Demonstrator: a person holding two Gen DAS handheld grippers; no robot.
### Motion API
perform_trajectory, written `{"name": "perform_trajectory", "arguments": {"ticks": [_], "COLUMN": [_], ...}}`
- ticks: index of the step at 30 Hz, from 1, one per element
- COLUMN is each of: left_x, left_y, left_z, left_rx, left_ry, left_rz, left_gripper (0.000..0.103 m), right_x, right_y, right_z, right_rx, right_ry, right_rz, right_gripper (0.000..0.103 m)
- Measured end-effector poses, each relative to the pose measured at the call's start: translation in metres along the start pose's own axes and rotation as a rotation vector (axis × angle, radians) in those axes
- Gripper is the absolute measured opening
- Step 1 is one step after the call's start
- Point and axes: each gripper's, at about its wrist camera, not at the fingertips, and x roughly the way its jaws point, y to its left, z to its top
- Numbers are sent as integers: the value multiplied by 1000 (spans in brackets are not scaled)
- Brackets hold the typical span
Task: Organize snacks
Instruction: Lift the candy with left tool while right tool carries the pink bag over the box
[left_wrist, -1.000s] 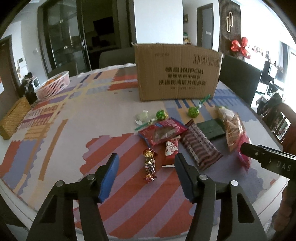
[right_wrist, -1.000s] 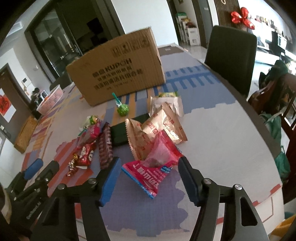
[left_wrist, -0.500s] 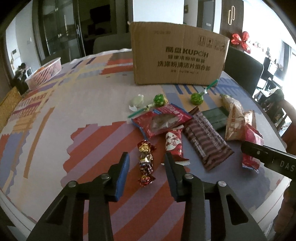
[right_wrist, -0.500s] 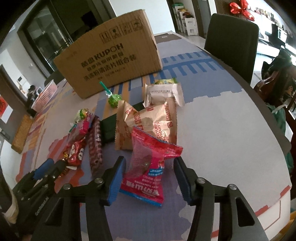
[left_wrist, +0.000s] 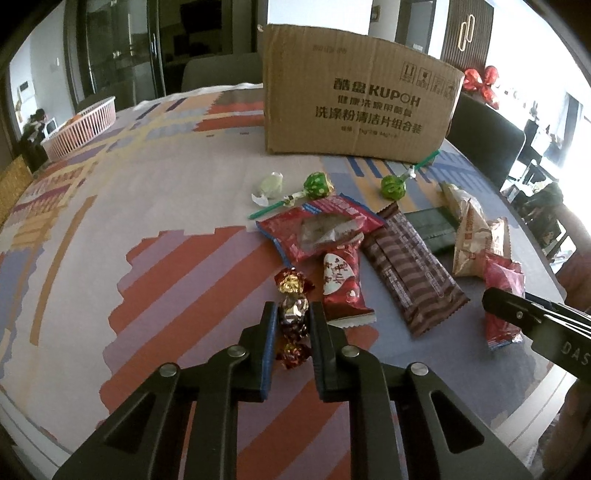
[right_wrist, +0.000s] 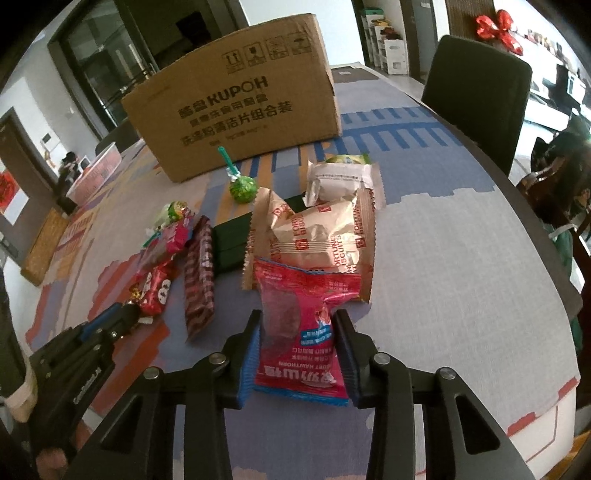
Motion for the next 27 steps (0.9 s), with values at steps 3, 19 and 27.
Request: {"name": "perform_trajectory", "arguments": {"ticks": [3,19,27], "left_x": [-4,-47,-54], "left_y": [0,-12,-18], "left_z": [-1,29,60], "left_rx": [-1,8,25], "left_ry": [-11,-112,-165], "left_rz": [-5,-46,-57], "left_gripper": [18,18,18], "right_x": [-4,-36,-46], "right_y": [3,19,26], "right_z": [-2,17,51], "right_rx": [-18,-113,-138], "right_ry": [-11,-100,-159], "right_rz": [-1,74,113], "right_gripper": [37,36,36]}}
